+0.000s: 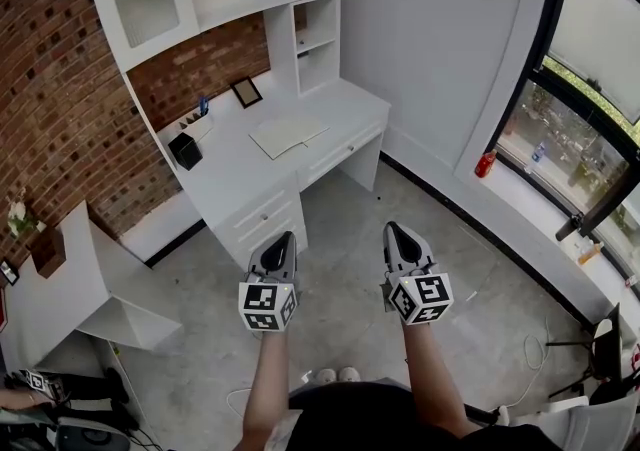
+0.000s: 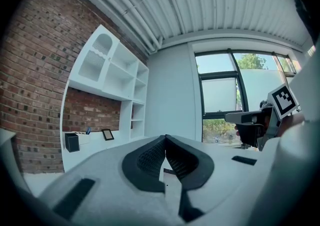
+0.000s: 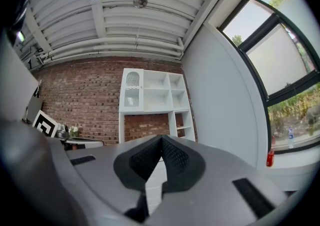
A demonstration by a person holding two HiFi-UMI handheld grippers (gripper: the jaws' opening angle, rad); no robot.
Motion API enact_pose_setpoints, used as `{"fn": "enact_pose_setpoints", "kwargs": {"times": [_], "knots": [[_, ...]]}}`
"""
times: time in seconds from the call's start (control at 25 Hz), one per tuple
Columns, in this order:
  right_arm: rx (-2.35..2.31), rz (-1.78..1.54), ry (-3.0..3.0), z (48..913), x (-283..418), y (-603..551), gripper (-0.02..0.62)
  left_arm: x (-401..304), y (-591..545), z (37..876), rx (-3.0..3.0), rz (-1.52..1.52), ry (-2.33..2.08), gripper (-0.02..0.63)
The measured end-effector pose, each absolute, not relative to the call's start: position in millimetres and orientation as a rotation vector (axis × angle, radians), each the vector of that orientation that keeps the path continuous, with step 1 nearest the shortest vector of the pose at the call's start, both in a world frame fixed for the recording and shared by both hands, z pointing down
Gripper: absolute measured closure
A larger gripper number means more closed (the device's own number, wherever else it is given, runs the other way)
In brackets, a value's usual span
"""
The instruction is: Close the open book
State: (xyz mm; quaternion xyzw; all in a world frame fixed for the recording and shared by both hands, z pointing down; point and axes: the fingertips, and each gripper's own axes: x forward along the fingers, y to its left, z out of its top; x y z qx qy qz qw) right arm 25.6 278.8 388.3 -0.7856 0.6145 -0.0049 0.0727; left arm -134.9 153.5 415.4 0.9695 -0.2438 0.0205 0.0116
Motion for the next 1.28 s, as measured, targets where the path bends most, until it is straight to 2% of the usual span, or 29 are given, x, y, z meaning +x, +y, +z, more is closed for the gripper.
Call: {"fn": "enact_pose_setpoints", "kwargs": {"times": [0.6, 0.64, 0.68, 1.04, 1.28], "knots": [[-2.315, -0.051, 1.882, 393, 2, 264, 0.595, -148, 140, 430, 2.994, 0.088, -0.721, 0.597], [-2.306, -0.061, 1.892, 394, -1, 262, 0.577, -150, 139, 432, 2.989, 0.093, -0.721, 0.597], [-2.298, -0.068, 1.903, 395, -3, 260, 0.532, -151, 138, 434, 2.984, 0.097, -0.721, 0.597], [-2.280, -0.053, 1.921, 398, -15, 248, 0.465, -166, 127, 446, 2.970, 0.113, -0.726, 0.597], [-2.274, -0.035, 1.905, 391, -11, 242, 0.451, -170, 114, 434, 2.983, 0.077, -0.743, 0.597]]}}
